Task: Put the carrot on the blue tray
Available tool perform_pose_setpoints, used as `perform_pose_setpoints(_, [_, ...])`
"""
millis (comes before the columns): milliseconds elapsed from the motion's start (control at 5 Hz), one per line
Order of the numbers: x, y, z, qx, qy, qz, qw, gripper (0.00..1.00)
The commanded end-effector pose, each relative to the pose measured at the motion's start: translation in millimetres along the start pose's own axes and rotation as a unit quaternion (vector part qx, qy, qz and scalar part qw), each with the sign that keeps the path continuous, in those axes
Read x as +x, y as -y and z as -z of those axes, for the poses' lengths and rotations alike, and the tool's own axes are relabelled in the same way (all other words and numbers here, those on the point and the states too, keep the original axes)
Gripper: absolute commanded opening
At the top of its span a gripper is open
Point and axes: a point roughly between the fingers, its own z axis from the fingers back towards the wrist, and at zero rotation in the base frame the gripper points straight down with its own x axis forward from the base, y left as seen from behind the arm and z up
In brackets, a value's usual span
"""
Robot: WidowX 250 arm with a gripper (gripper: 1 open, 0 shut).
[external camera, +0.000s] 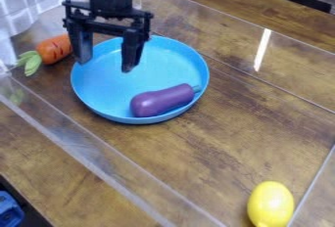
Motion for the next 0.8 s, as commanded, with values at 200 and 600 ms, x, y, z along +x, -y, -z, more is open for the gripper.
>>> perform_pose_setpoints(200, [11.6, -12.5, -40.9, -0.007, 0.026, 0.025, 0.9993, 0.0])
perform_pose_setpoints(600, [27.3, -13.2, -35.7, 0.01, 0.021, 0.043, 0.9988, 0.0])
